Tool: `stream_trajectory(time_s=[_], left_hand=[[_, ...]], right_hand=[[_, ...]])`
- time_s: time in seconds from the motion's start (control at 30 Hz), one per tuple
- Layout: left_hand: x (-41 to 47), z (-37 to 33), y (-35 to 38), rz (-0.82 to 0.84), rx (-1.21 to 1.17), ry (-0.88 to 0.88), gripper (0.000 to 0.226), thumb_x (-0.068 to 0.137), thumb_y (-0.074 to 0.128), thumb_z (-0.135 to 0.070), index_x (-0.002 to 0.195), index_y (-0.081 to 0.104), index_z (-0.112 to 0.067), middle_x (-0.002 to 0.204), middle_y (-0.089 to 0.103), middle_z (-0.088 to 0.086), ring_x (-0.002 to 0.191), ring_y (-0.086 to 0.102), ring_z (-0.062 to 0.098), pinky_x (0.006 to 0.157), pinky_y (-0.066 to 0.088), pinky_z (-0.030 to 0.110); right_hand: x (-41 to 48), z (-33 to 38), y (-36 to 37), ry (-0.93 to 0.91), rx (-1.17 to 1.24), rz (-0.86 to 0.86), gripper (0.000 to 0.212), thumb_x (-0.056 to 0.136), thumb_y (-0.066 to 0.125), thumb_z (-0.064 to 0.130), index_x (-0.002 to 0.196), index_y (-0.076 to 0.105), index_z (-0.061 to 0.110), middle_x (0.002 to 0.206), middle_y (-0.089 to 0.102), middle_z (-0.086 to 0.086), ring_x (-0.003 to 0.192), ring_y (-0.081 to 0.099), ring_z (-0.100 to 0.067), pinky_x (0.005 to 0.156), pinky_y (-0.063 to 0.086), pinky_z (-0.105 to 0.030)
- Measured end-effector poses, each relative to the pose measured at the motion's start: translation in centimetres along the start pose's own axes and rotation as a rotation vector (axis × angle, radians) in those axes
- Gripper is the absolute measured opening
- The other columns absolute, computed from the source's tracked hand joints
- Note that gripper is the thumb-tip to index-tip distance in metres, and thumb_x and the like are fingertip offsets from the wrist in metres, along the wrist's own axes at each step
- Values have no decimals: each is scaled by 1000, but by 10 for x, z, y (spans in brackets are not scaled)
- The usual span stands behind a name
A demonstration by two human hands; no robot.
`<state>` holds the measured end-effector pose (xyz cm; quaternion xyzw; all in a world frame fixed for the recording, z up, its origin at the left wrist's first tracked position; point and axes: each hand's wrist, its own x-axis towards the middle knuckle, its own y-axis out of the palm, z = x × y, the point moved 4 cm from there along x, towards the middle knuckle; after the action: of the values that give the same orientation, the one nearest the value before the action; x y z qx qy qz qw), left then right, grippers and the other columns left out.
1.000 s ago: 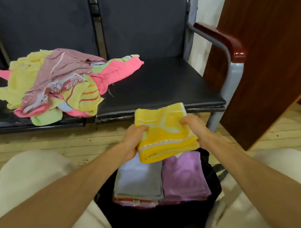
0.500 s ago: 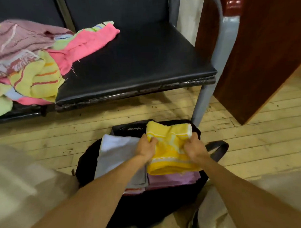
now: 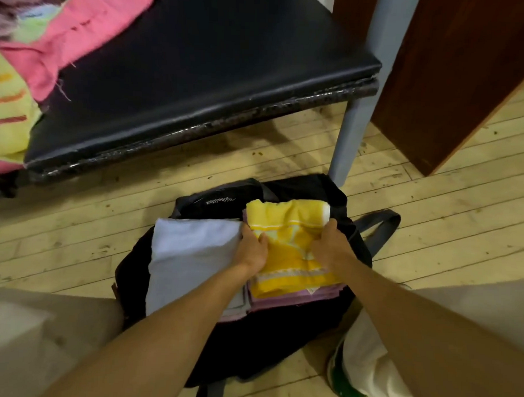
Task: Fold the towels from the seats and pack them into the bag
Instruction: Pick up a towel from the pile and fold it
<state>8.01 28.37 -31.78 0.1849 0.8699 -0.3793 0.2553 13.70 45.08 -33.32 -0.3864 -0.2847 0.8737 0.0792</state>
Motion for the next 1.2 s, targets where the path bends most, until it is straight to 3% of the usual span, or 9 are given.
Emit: stream_trajectory(time_s=[0.13,0.27,0.33,0.47,0.63,0.73,0.83,1.03,1.2], left_hand=[[-9,-11,-17,74,23,3,46,97,45,-17,140,32,-6,129,51,15,120,51,31,91,43,33],[-36,-27,-58,177,-82,78,11,96,49,-16,88,57,-12,72,59,1,72,57,19,71,49,30],[-51,-38,-89,169,-167,117,18,98,47,-13,81,51,-19,77,56,3,76,56,20,75,48,31],[-74,-53,-157,51,-234,254,12,97,46,-10,105,53,-14,98,58,9,81,60,20,73,51,28],[-96,-63,-248,-102,-285,410,17,98,45,-11,95,61,-16,94,63,7,81,65,18,71,53,25],[-105,-60,-304,-227,-316,460,22,98,43,-10,89,61,-19,89,64,4,78,64,14,70,52,24],[-112,-49,-354,-337,-377,481,19,96,43,-5,98,62,-11,86,63,5,72,61,12,66,49,20],[-101,14,-414,-581,-414,365,19,93,48,-4,103,62,-11,96,63,8,74,59,18,66,45,26],[-96,52,-451,-828,-268,322,22,93,49,-10,108,64,-10,102,60,2,90,56,21,74,43,31]], right_hand=[[-21,19,-22,-26,-124,-215,71,92,60,23,146,16,4,142,35,-17,126,42,-37,93,44,-46],[-48,64,-45,-233,-313,-397,62,89,63,24,137,30,4,135,37,-17,124,40,-36,93,43,-42],[-60,98,-50,-334,-283,-337,45,91,55,13,131,37,4,132,38,-16,121,42,-35,90,42,-40],[-87,169,-53,-540,-227,-281,29,91,56,12,119,54,10,126,53,-10,116,52,-28,91,44,-31],[-131,253,-48,-751,-114,-302,7,92,60,17,99,63,15,90,63,1,84,57,-12,62,35,-14],[-147,301,-38,-837,-18,-264,6,93,58,15,89,60,20,78,59,6,75,57,-13,62,42,-15],[-154,346,-24,-888,29,-213,7,94,57,16,92,61,21,81,60,9,79,61,-14,67,50,-26],[-147,417,24,-937,51,-100,12,95,58,17,106,62,15,96,63,2,81,62,-16,61,54,-23],[-134,461,76,-953,57,-16,15,93,60,18,108,60,16,102,63,-3,94,61,-18,81,51,-31]])
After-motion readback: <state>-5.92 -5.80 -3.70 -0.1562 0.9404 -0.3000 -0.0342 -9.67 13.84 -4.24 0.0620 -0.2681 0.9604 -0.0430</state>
